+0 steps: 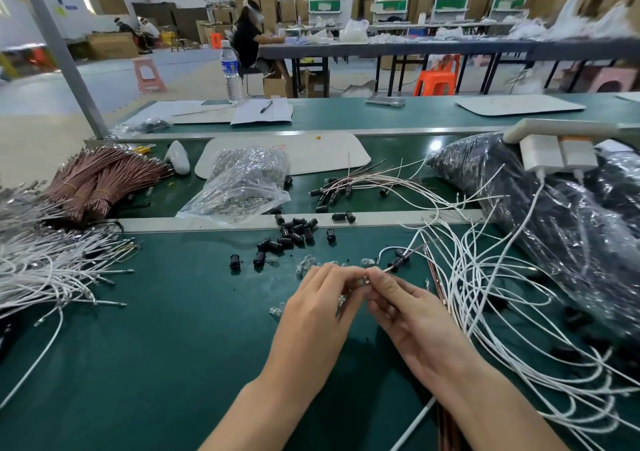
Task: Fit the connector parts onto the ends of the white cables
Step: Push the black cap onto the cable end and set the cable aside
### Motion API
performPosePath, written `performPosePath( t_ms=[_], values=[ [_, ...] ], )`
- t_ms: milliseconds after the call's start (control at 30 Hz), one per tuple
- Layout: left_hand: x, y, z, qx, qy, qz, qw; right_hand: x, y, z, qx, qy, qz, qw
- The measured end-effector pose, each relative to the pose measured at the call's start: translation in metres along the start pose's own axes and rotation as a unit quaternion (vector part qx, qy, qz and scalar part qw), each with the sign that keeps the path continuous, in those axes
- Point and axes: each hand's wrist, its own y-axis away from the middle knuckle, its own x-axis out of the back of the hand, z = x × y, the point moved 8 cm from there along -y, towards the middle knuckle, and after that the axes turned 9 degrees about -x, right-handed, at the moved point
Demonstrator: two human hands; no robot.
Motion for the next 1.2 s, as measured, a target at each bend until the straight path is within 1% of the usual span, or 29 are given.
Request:
performPosePath(
  t_ms=[100, 267, 333, 467, 667, 767, 900, 1067, 1133, 1200],
  values=[
    [0.002, -0.001, 0.0, 0.001, -0.014, 0.002, 1.0, -0.001, 0.0, 0.002, -0.003, 0.006, -0.003, 1.0],
    [0.0, 0.003, -0.008, 0.042, 0.037, 0.013, 0.998, -0.007, 0.001, 0.001, 0.004, 0.011, -0.029, 1.0],
    [0.001, 0.002, -0.008, 0.046, 0.047, 0.024, 0.998, -0.003, -0.001, -0.005, 0.018, -0.023, -0.02, 0.999],
    [0.001, 0.003, -0.011, 0.057, 0.054, 0.036, 0.996, 0.013, -0.001, -0.014, 0.032, -0.096, 0.028, 0.995],
    [-0.001, 0.004, -0.013, 0.067, 0.059, 0.03, 0.996, 0.007, 0.002, -0.013, 0.024, -0.071, 0.013, 0.997],
    [0.0, 0.004, -0.015, 0.072, 0.071, 0.032, 0.994, -0.001, 0.002, -0.007, 0.015, -0.031, -0.008, 0.999],
    [-0.002, 0.006, -0.022, 0.086, 0.08, 0.034, 0.992, -0.005, 0.001, -0.004, 0.011, 0.008, -0.007, 1.0],
    [-0.004, 0.009, -0.026, 0.108, 0.122, 0.047, 0.986, -0.006, 0.002, -0.002, 0.01, 0.033, -0.022, 0.999],
    [-0.004, 0.01, -0.026, 0.105, 0.128, 0.039, 0.985, -0.006, 0.002, -0.001, 0.002, 0.038, -0.025, 0.999],
    [-0.003, 0.008, -0.023, 0.081, 0.101, 0.023, 0.991, -0.008, 0.004, 0.001, -0.003, 0.041, -0.034, 0.999]
  ],
)
